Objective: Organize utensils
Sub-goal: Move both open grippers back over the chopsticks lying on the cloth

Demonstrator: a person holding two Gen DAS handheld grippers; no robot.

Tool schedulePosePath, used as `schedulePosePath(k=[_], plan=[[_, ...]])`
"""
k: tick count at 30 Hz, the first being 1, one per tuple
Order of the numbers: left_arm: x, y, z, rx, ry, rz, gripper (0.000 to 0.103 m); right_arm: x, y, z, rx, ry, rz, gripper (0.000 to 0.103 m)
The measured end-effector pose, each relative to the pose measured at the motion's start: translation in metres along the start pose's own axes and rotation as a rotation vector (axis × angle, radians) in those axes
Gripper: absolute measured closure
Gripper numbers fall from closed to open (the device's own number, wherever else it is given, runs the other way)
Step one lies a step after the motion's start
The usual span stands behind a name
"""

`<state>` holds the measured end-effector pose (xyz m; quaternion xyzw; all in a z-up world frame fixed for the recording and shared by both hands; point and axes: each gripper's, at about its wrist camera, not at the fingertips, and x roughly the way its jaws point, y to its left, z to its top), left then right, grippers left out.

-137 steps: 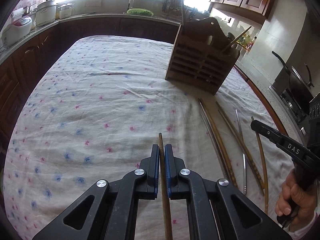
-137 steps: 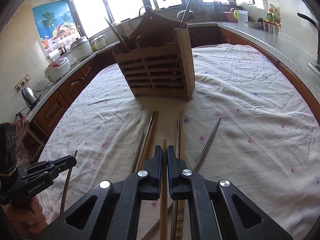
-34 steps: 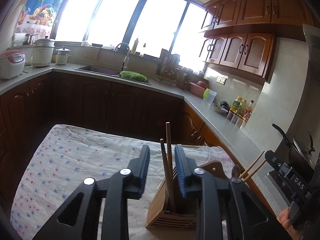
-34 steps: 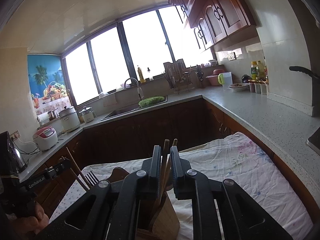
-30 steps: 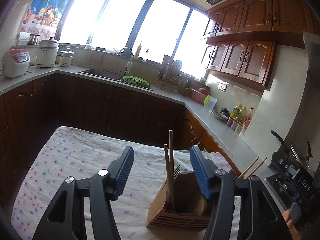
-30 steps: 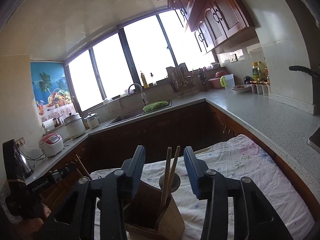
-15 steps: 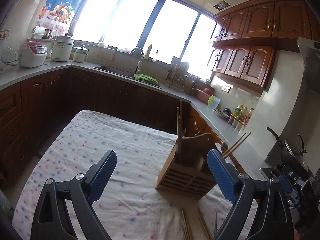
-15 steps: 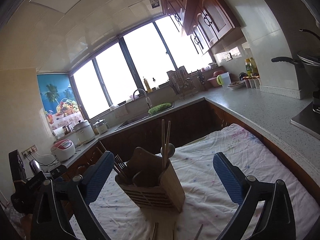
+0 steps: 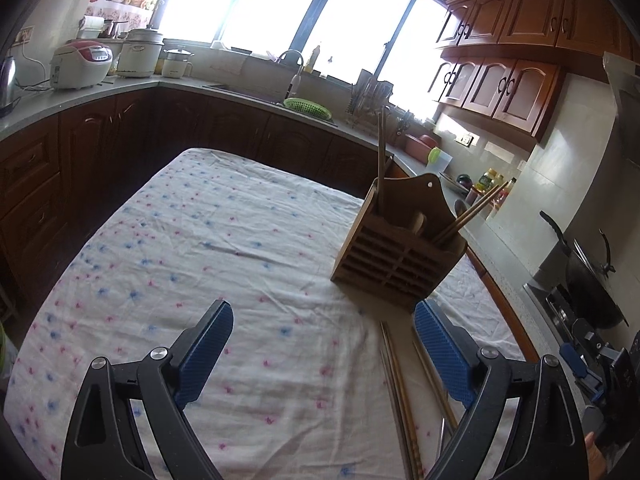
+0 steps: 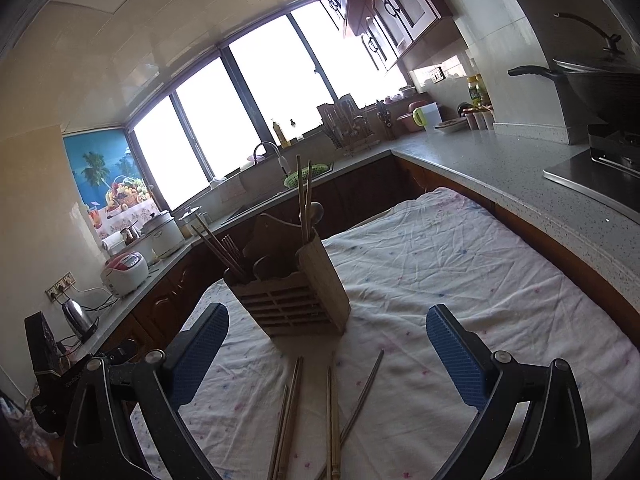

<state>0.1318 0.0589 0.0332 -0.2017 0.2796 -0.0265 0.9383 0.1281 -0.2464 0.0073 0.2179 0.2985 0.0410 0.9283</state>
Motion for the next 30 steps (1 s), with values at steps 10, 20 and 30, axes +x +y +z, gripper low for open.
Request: schedulePosePath(k=[10, 20, 30], plan=[[0.005, -0.009, -0.014, 0.022, 0.082, 0.011, 0.01, 0.0, -0.006, -0.033, -0.002, 0.086, -0.007, 0.003], [0.049, -0.062, -0.03, 0.18, 0.232, 0.003, 0.011, 0.007, -0.024, -0.04, 0.043, 0.136, -0.033, 0.011], [0.116, -0.106, -0.058, 0.359, 0.396, 0.039, 0.046, 0.037, -0.03, -0.053, 0.053, 0.267, -0.021, 0.063]])
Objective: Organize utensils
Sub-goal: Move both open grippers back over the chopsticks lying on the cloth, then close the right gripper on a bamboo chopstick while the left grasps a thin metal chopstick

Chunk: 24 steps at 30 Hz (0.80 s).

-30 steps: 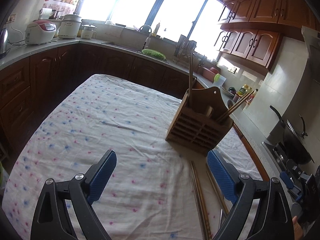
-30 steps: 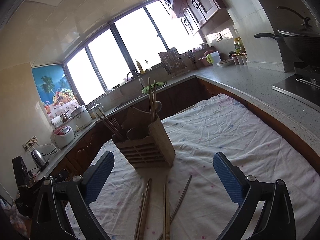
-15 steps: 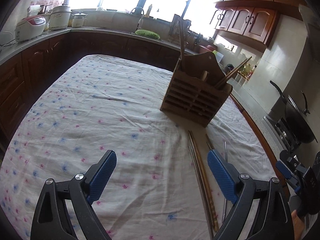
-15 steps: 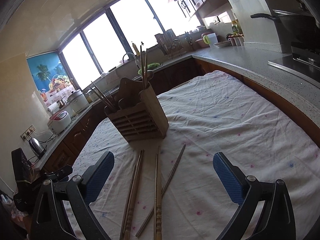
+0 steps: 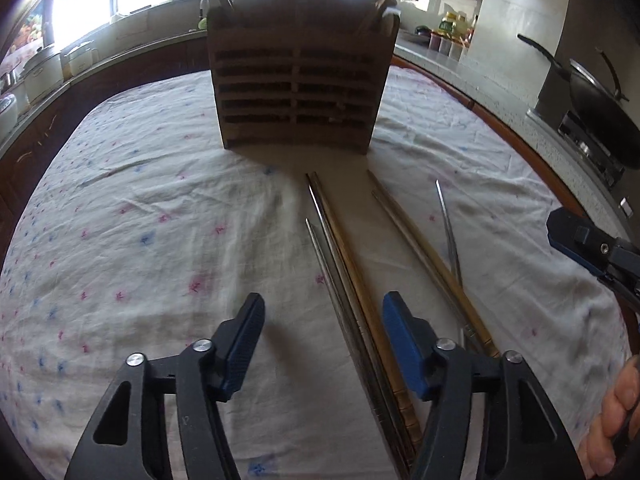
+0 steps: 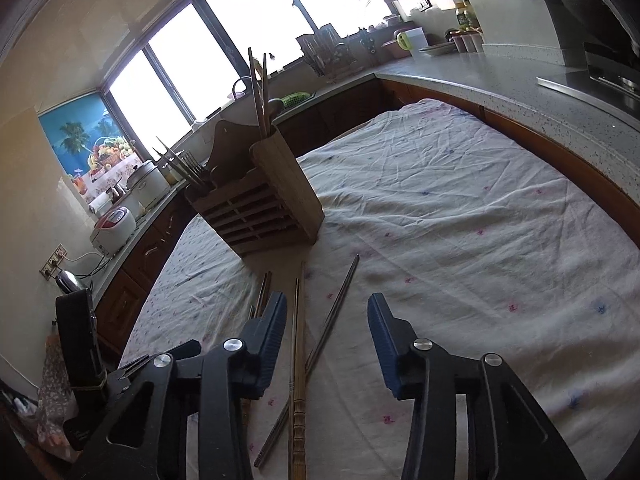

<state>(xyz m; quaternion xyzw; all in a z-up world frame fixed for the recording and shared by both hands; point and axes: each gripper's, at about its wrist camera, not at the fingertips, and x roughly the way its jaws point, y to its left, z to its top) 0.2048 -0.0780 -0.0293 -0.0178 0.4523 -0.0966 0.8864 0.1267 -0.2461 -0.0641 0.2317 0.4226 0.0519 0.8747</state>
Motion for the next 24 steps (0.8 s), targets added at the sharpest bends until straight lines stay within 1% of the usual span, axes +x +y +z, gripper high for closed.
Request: schedulePosePath(k=[1, 3, 5, 8, 9, 11, 12, 13, 15, 18, 21, 24], plan=[[-0.002, 0.003, -0.002, -0.002, -0.014, 0.003, 0.046, 0.005, 0.001, -0.001, -0.006, 0.018, 0.0, 0.066], [-0.003, 0.01, -0.003, -0.001, -0.007, 0.035, 0.052, 0.015, 0.004, -0.005, -0.021, 0.058, 0.006, 0.071], [-0.006, 0.022, -0.01, -0.008, -0.001, 0.035, 0.053, 0.026, 0.01, -0.009, -0.049, 0.107, 0.013, 0.078], [-0.016, 0.039, -0.02, -0.035, 0.003, 0.049, 0.055, 0.04, 0.021, -0.017, -0.104, 0.163, 0.016, 0.086], [-0.02, 0.045, -0.022, -0.049, 0.006, 0.044, 0.056, 0.047, 0.025, -0.02, -0.124, 0.185, 0.01, 0.086], [-0.027, 0.054, -0.027, -0.069, 0.011, 0.034, 0.056, 0.06, 0.031, -0.028, -0.155, 0.239, -0.007, 0.093], [-0.031, 0.058, -0.029, -0.075, 0.01, 0.033, 0.056, 0.061, 0.034, -0.031, -0.167, 0.235, 0.001, 0.095], [-0.035, 0.062, -0.031, -0.08, 0.009, 0.036, 0.056, 0.062, 0.04, -0.033, -0.191, 0.241, -0.005, 0.096], [-0.04, 0.069, -0.035, -0.088, 0.006, 0.046, 0.056, 0.063, 0.05, -0.039, -0.209, 0.263, 0.019, 0.096], [-0.045, 0.08, -0.041, -0.096, 0.004, 0.062, 0.056, 0.061, 0.064, -0.049, -0.26, 0.285, 0.025, 0.096], [-0.049, 0.088, -0.042, -0.119, -0.004, 0.055, 0.056, 0.053, 0.059, -0.051, -0.256, 0.288, 0.028, 0.096], [-0.05, 0.092, -0.037, -0.145, -0.012, 0.029, 0.056, 0.045, 0.048, -0.047, -0.243, 0.287, 0.0, 0.096]])
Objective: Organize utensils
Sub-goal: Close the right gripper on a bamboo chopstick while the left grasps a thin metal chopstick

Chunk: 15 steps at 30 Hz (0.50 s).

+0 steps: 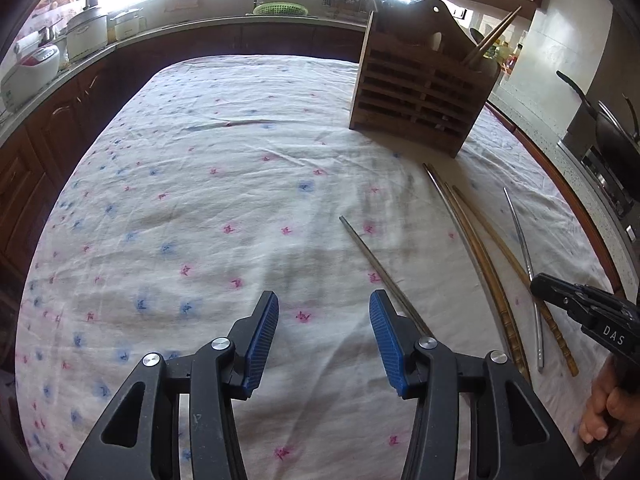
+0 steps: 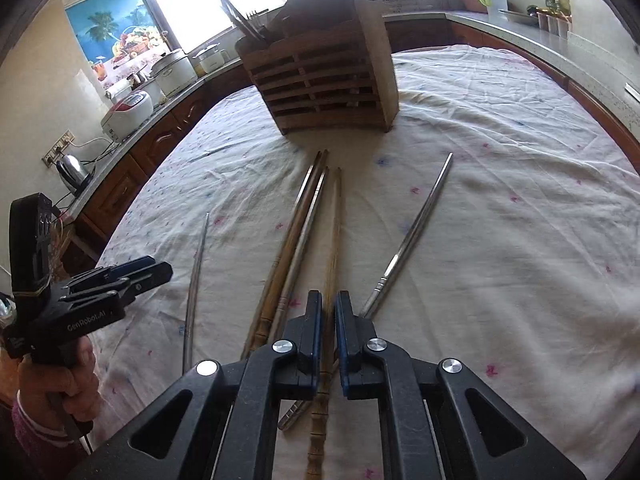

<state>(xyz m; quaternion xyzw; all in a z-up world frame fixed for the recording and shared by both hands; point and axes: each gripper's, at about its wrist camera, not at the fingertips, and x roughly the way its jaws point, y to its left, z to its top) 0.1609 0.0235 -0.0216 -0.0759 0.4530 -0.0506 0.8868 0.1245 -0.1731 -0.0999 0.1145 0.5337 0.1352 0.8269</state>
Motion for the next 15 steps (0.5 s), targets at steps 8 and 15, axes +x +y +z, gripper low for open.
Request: schedulePosePath(k=[8, 15], plan=[[0.025, -0.006, 0.018, -0.029, 0.049, 0.013, 0.055, -0.004, -0.021, 0.032, 0.055, -0.086, -0.074, 0.083], [0.052, -0.029, 0.034, 0.044, 0.042, 0.039, 0.056, 0.042, -0.053, 0.07, 0.094, -0.007, -0.179, 0.083]])
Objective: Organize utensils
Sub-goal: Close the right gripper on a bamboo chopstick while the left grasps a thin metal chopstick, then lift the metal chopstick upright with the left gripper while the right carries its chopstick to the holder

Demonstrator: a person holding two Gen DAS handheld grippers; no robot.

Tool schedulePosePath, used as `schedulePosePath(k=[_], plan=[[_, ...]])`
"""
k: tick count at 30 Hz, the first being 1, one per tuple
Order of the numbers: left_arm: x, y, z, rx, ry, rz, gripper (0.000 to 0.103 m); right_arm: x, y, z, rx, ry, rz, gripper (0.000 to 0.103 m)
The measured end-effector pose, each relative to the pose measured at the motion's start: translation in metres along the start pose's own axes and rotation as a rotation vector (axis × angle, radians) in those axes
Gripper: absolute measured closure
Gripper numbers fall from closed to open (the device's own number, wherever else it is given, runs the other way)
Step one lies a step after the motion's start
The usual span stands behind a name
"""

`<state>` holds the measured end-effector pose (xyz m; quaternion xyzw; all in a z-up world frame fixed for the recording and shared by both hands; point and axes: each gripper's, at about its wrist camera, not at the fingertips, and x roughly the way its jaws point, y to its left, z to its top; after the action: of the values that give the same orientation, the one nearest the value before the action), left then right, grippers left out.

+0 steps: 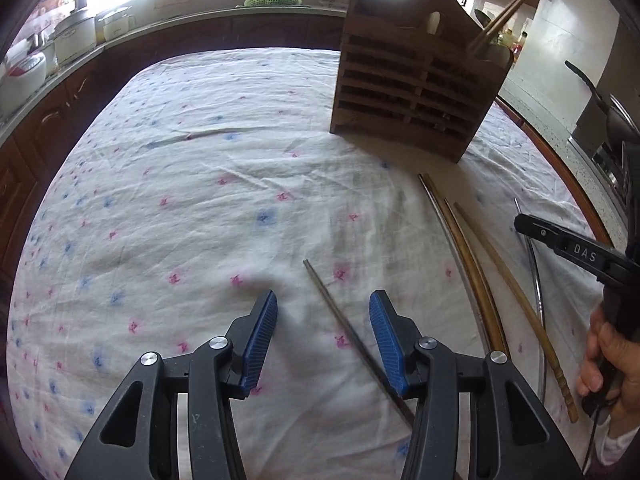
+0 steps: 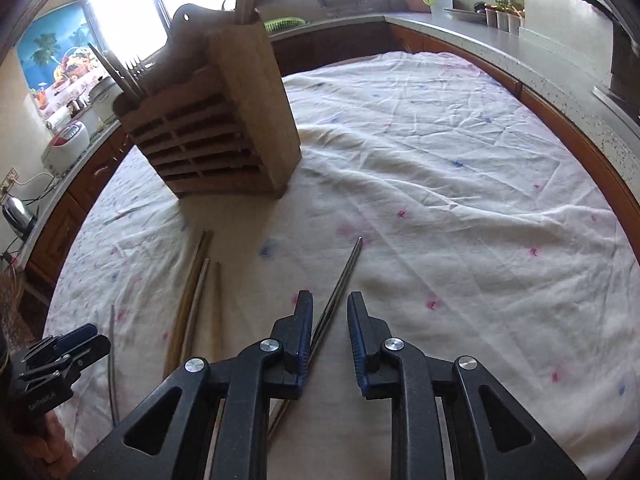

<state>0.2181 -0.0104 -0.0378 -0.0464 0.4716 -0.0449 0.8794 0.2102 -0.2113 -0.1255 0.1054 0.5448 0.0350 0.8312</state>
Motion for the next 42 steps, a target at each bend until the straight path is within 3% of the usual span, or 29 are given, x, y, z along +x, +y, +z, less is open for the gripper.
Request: schedulePosePath(k=[1, 3, 6, 9, 16, 30, 42], plan=[[0.004, -0.005, 0.002, 0.023, -0.004, 0.013, 0.058, 0.001, 0.002, 0.003, -0.02, -0.018, -0.01, 0.082], [0.01, -0.015, 0.005, 0.067, -0.016, 0.042, 0.074, 0.007, 0.008, 0.008, -0.047, -0.014, -0.035, 0.082], [0.015, -0.017, 0.007, 0.085, -0.027, 0.022, 0.095, 0.011, 0.015, 0.01, -0.096, -0.021, -0.075, 0.092], [0.017, -0.011, 0.009, 0.07, -0.022, -0.019, 0.099, 0.009, 0.014, 0.008, -0.095, -0.034, -0.073, 0.095], [-0.008, 0.004, 0.009, 0.014, -0.065, -0.112, 0.101, -0.016, 0.012, 0.002, -0.029, -0.074, 0.044, 0.099], [-0.132, 0.037, -0.007, -0.046, -0.286, -0.238, 0.101, -0.129, 0.03, 0.003, -0.043, -0.304, 0.182, 0.099], [-0.198, 0.047, -0.026, -0.035, -0.434, -0.233, 0.102, -0.177, 0.037, 0.017, -0.055, -0.434, 0.213, 0.099]])
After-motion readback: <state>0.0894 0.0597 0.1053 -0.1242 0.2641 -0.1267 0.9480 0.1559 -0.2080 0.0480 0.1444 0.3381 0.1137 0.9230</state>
